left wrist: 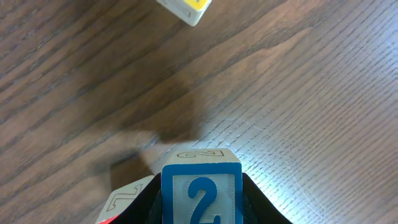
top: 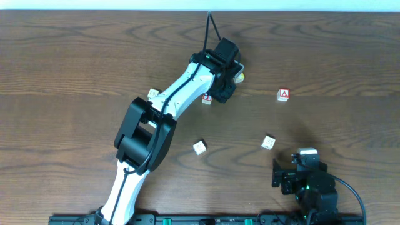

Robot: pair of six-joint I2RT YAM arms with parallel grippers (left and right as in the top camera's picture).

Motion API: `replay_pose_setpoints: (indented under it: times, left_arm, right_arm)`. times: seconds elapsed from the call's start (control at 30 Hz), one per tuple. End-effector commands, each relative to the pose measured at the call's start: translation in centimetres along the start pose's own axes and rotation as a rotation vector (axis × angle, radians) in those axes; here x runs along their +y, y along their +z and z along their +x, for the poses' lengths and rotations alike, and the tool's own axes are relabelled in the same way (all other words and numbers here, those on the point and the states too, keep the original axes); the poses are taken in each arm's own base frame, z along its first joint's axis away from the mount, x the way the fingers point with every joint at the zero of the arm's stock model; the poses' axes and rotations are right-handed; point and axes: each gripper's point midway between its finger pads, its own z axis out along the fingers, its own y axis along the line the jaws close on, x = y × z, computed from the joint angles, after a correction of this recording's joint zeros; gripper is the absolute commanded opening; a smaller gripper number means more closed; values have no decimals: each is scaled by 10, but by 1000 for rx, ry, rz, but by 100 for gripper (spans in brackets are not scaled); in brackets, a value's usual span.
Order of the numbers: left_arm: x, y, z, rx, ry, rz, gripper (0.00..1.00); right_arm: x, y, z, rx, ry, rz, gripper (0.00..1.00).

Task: Spell out Ai2
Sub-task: 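Carry the blue '2' block beside the red 'I' block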

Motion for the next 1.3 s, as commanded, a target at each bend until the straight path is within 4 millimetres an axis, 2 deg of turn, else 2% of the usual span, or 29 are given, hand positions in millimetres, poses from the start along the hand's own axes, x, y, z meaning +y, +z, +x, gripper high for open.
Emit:
replay_pose_setpoints:
  times: [0.0,0.13,0.3,0.43,0.57,1.27]
  left_arm:
    - [-9,0,3,3,-3,12,6]
    - [-10,9,14,29,-37,13,6]
    - [-2,13,19,38,-93,-28,6]
    - [-2,13,17,32,-92,-31,6]
    - [10,12,17,24,-141,-99,6]
    - [20,11,11,-7,-177,-153,6]
  right_arm:
    - [-1,2,4,8,-8,5,99]
    - [-1,2,4,8,-8,5,99]
    - [-1,2,4,8,-8,5,99]
    - [-1,2,4,8,-8,5,99]
    - [-1,2,4,8,-8,5,99]
    - [-1,2,4,8,-8,5,99]
